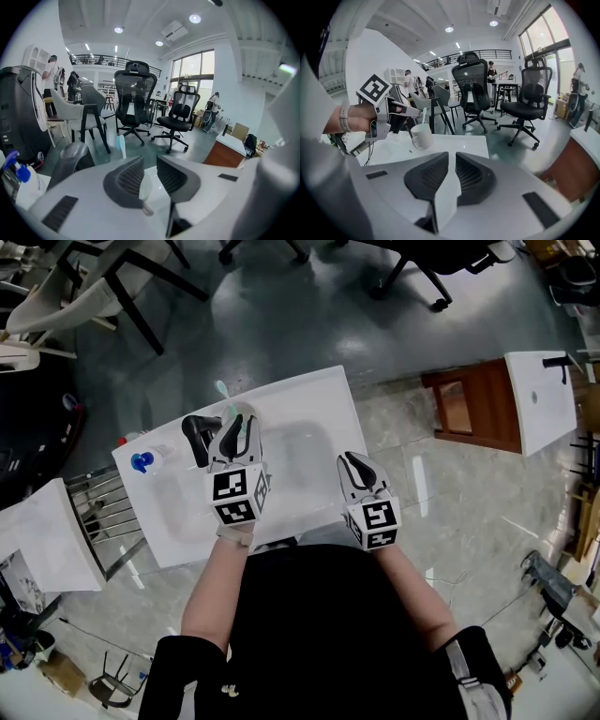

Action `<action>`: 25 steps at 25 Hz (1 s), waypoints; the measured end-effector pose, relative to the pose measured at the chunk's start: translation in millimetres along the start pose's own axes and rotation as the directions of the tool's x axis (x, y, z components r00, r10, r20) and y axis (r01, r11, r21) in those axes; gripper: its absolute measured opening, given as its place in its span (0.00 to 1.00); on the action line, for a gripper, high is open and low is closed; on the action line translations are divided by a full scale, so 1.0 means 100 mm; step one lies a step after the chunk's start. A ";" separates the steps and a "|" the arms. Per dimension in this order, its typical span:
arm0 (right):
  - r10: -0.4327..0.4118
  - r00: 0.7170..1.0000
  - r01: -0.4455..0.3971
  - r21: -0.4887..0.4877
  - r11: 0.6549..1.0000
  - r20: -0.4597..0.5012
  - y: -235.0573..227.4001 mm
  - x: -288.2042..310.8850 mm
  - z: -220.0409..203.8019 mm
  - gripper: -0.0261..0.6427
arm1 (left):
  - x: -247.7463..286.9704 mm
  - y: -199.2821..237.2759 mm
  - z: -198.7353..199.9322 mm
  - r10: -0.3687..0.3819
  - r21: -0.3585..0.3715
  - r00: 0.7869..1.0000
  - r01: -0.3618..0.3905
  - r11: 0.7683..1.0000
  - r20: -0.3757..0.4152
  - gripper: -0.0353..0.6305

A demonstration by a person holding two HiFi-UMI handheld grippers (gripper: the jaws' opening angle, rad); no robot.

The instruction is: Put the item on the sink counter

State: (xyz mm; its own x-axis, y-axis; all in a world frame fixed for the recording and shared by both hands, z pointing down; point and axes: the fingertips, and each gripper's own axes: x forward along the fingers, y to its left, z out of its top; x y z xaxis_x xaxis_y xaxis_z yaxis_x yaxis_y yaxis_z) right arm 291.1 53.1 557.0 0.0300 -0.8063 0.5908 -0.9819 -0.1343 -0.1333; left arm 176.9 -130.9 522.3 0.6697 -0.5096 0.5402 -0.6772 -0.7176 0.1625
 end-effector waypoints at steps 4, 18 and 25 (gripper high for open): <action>0.005 1.000 -0.005 -0.007 1.000 0.014 0.12 -0.03 0.04 0.13 | -0.17 -0.03 0.07 -0.025 0.001 0.999 0.025 1.000 0.028 0.18; 0.038 0.996 -0.034 -0.053 0.998 0.078 0.76 -0.13 0.27 0.13 | -1.02 0.15 0.09 -0.044 0.006 0.993 0.044 0.999 0.108 0.17; 0.106 0.988 -0.093 -0.116 0.989 0.109 1.25 -0.07 0.44 0.13 | -1.56 0.67 -0.05 0.044 -0.026 0.989 -0.041 0.999 0.142 0.15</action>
State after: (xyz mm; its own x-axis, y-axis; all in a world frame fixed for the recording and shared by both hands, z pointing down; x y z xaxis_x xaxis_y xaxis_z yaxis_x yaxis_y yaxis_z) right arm 176.0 16.4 501.8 -0.0542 -0.8741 0.4827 -0.9955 0.0095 -0.0945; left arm 25.8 -96.8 453.1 0.6753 -0.6032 0.4244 -0.7119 -0.6835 0.1614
